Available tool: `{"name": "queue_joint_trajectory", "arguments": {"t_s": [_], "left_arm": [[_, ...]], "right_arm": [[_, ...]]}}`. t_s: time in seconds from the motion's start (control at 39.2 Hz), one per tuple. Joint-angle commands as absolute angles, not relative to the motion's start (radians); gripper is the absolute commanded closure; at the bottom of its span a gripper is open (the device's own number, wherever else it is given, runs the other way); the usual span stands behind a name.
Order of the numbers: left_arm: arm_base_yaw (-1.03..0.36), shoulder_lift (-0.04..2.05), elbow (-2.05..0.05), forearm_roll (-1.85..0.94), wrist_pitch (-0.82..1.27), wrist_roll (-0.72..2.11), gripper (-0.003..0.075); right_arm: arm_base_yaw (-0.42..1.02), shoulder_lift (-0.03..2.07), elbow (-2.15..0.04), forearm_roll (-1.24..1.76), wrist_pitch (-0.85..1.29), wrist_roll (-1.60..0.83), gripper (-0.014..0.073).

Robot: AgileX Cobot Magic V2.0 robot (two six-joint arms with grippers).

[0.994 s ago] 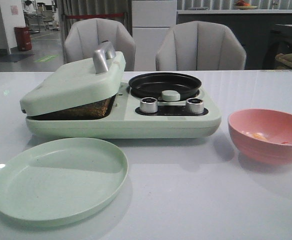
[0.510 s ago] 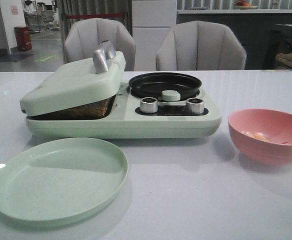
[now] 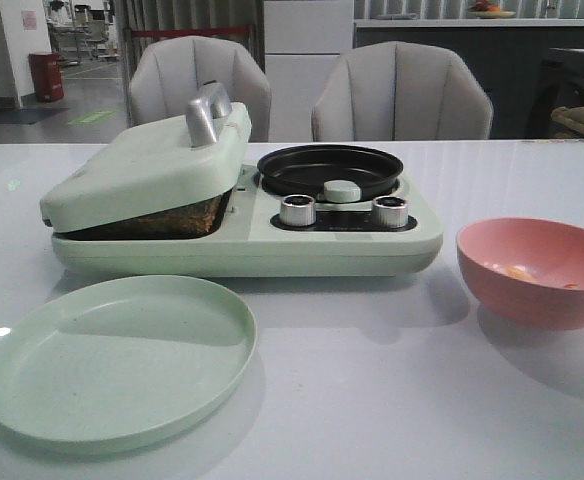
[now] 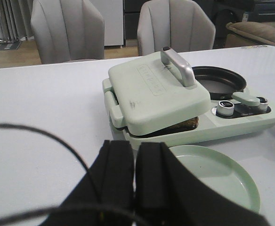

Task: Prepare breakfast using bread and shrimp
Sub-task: 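Release the lid handle and withdraw the left gripper, then reach the right gripper down to the rim of the pink bowl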

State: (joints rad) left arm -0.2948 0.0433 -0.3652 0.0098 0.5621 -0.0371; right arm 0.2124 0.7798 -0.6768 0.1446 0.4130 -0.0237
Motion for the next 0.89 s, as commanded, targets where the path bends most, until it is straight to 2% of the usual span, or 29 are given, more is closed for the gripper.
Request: {"name": "queue_joint_trajectory", "arguments": {"t_s": [0.0, 0.36, 0.59, 0.87], "left_arm": [[-0.297, 0.056, -0.392, 0.000, 0.488, -0.044, 0.0586], [-0.297, 0.056, -0.392, 0.000, 0.488, -0.044, 0.0585], [-0.297, 0.056, -0.392, 0.000, 0.488, -0.044, 0.0586], [-0.297, 0.056, -0.392, 0.000, 0.488, -0.044, 0.0586]], "right_arm": [[0.167, 0.876, -0.782, 0.154, 0.395, -0.020, -0.0011], [-0.032, 1.208, -0.980, 0.275, 0.481, -0.054, -0.0011], [-0.068, 1.409, -1.078, 0.276, 0.578, -0.122, -0.0011], [-0.071, 1.599, -1.088, 0.329, 0.579, -0.223, -0.0010]]}}
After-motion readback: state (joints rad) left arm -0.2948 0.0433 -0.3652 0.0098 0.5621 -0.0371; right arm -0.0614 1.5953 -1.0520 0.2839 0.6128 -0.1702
